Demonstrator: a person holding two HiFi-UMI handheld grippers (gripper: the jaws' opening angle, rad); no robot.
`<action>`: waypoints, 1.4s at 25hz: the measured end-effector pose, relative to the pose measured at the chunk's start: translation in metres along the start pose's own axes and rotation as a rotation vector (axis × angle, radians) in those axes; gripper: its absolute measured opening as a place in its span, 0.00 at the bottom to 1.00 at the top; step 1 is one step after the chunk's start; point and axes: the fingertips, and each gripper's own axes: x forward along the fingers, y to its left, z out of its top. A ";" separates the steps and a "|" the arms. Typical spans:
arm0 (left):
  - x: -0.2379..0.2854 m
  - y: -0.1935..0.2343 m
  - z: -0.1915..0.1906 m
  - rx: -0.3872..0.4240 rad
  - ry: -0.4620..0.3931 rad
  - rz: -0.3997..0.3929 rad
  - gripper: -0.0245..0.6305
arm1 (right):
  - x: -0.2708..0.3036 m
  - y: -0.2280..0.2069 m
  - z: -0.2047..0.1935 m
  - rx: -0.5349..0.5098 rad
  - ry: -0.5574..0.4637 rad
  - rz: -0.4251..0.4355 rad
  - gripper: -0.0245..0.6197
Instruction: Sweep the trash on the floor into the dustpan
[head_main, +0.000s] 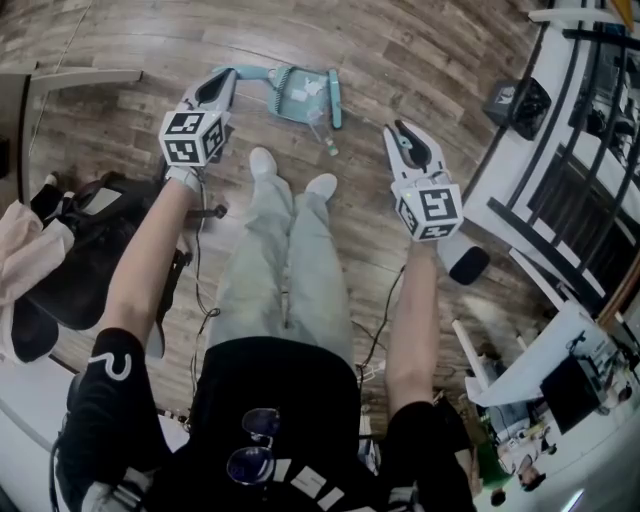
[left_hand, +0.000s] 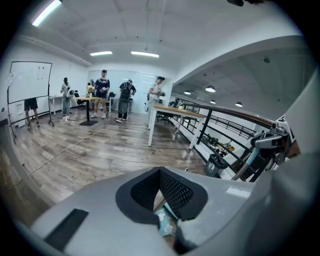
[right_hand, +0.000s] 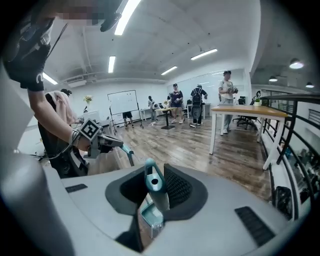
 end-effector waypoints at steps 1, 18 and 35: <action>0.000 -0.001 0.000 0.006 0.002 -0.002 0.04 | -0.005 -0.004 -0.001 0.002 0.000 -0.021 0.14; 0.003 -0.005 0.002 0.106 0.031 -0.126 0.04 | -0.104 0.009 -0.072 0.088 0.103 -0.402 0.14; 0.001 -0.009 0.003 0.143 0.062 -0.214 0.04 | -0.029 0.092 -0.052 0.344 -0.092 -0.482 0.16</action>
